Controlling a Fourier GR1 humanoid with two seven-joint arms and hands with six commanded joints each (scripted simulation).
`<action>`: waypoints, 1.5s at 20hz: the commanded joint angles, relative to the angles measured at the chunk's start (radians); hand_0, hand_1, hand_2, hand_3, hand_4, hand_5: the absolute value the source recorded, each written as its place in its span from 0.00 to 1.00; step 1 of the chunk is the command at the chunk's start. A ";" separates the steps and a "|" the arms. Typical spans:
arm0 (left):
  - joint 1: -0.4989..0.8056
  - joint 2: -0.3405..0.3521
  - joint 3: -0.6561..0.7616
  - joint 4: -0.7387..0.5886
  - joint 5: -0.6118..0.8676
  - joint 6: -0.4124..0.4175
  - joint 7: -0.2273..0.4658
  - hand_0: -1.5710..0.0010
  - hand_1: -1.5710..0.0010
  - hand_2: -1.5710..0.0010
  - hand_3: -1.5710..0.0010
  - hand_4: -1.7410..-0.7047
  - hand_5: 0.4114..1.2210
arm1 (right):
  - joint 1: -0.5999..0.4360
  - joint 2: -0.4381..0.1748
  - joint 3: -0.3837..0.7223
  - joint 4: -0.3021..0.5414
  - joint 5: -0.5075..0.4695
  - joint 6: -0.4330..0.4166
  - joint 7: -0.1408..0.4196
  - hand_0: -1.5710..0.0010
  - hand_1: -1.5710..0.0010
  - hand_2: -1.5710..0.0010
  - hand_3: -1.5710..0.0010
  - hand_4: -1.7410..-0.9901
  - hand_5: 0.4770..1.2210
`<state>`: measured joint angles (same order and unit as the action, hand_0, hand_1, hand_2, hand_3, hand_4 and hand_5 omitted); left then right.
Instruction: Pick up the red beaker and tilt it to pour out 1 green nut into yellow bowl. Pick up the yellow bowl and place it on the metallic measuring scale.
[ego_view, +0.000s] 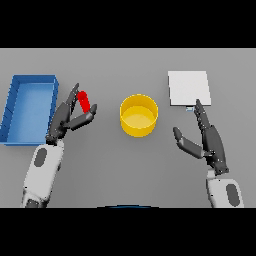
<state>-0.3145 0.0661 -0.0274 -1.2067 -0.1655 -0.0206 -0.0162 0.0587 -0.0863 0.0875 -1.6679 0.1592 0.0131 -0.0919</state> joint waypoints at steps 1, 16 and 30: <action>-0.028 -0.004 0.002 0.032 -0.007 0.007 0.002 1.00 1.00 1.00 1.00 0.52 0.30 | -0.012 0.002 0.000 0.001 0.006 -0.007 0.003 1.00 1.00 1.00 1.00 0.68 0.21; -0.213 -0.073 0.116 0.339 0.041 0.080 -0.188 0.87 0.85 0.82 0.84 0.33 0.46 | 0.012 -0.005 -0.011 -0.019 -0.003 -0.009 -0.003 1.00 1.00 1.00 1.00 0.67 0.23; -0.240 -0.074 0.126 0.328 0.069 0.095 -0.229 0.04 0.04 0.04 0.06 0.08 0.91 | 0.022 0.001 -0.001 -0.029 -0.002 -0.005 -0.004 1.00 1.00 1.00 1.00 0.66 0.22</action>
<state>-0.5544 -0.0071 0.0989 -0.8788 -0.0942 0.0730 -0.2489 0.0811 -0.0848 0.0870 -1.6974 0.1573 0.0082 -0.0966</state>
